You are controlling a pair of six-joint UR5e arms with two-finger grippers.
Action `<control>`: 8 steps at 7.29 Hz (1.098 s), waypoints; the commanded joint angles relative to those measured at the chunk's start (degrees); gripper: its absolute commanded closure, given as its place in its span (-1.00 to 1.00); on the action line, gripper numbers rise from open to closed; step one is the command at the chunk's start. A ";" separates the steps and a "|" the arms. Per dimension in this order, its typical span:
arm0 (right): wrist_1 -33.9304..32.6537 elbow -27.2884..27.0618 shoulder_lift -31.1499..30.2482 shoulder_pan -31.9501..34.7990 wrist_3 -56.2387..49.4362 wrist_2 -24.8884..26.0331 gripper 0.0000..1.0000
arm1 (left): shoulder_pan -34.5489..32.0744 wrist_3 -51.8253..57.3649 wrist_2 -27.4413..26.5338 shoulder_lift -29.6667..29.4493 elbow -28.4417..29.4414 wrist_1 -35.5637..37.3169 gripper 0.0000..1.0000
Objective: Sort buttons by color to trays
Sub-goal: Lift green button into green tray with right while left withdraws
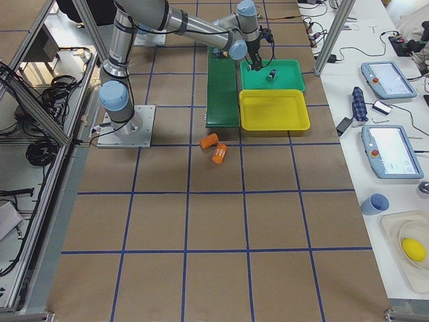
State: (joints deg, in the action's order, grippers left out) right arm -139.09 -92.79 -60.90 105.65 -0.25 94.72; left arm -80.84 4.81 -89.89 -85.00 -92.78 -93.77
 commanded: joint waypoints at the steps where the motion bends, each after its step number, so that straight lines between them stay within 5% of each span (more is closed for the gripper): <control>1: -3.20 1.64 3.75 -0.01 0.17 -2.87 0.67 | -0.11 0.02 3.81 0.27 -0.04 -0.01 -1.00; 2: -3.29 1.91 4.98 -0.01 0.25 -2.96 -0.04 | -0.11 0.02 3.75 0.01 -0.12 0.08 -1.00; 3: -5.55 1.91 6.65 -0.01 0.25 -2.96 -0.24 | -0.11 0.02 3.75 -0.43 -0.12 0.51 -1.00; 4: -7.32 1.91 7.97 -0.01 0.34 -3.57 -0.88 | -0.11 0.02 3.75 -0.61 -0.21 0.61 -1.00; 8: -6.11 1.91 2.30 0.08 2.45 -5.78 -1.00 | 0.15 0.28 3.32 0.00 -0.21 0.26 -1.00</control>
State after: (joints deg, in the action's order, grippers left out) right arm -145.68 -90.85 -55.78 105.65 1.86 89.04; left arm -80.75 4.96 -86.38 -85.34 -92.99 -93.18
